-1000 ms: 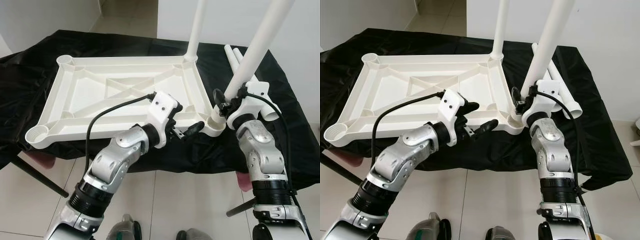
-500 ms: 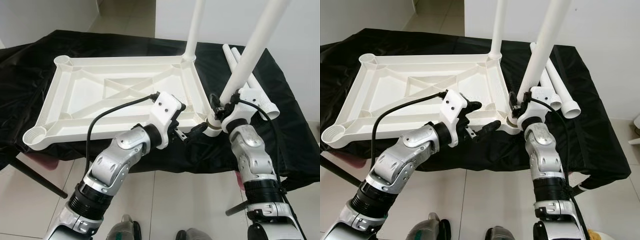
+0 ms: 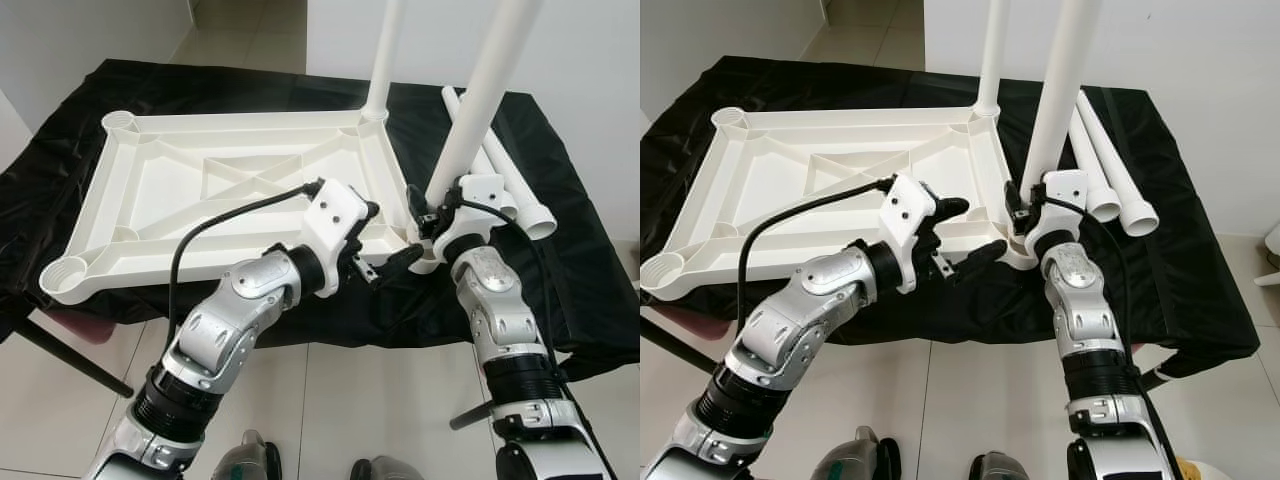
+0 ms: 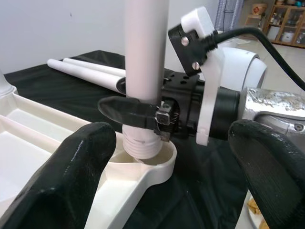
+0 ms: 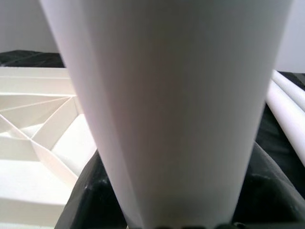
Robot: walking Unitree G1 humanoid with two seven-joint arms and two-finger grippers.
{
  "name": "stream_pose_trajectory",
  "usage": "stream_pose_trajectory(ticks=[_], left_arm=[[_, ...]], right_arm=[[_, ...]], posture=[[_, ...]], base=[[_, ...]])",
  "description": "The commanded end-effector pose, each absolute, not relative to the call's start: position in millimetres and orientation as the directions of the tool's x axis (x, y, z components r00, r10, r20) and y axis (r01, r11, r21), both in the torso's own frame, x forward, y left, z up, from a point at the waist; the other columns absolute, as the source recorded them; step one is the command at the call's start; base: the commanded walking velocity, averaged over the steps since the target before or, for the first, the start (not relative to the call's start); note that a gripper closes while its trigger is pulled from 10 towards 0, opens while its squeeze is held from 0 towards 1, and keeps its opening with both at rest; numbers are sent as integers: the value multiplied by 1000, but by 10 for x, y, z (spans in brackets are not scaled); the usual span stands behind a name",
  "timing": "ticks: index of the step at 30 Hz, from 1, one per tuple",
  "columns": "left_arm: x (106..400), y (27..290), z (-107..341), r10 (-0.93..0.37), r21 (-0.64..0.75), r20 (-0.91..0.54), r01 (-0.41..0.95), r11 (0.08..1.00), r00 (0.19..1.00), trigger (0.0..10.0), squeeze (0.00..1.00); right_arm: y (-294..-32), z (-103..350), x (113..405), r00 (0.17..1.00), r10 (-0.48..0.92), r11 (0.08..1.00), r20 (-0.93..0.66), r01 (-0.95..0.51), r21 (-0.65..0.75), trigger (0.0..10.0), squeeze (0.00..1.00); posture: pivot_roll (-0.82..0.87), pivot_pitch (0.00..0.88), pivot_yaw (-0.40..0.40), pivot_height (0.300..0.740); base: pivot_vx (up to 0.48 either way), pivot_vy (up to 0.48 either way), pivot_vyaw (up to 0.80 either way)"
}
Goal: Building children table
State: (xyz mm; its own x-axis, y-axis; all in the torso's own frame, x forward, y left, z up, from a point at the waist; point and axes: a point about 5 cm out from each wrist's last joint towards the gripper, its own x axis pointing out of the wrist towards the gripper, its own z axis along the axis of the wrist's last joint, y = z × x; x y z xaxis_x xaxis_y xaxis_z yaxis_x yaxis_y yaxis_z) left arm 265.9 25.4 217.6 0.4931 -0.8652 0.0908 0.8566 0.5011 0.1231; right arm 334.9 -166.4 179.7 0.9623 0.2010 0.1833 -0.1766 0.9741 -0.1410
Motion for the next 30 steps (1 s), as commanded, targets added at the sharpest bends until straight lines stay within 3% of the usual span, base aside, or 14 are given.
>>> stream_pose_trajectory(ticks=[1, 11, 30], left_arm=[[2631, 243, 2179, -875, 126, 85, 865, 485, 478, 10000, 0], [2639, 246, 2187, -877, 127, 82, 867, 481, 474, 10000, 0], [2634, 218, 2198, -882, 131, 85, 872, 472, 464, 10000, 0]], right_arm=[[-1660, 1733, 3320, 964, 214, 970, 156, -190, -154, 10000, 0], [-1704, 1766, 3222, 963, 210, 967, 170, -180, -180, 10000, 0], [-1716, 1822, 3206, 957, 242, 969, 158, -232, -82, 10000, 0]], posture=[[49, 98, -3, 740], [35, 100, 8, 740], [35, 105, 3, 740]], base=[[0, 0, 0], [0, 0, 0], [0, 0, 0]])
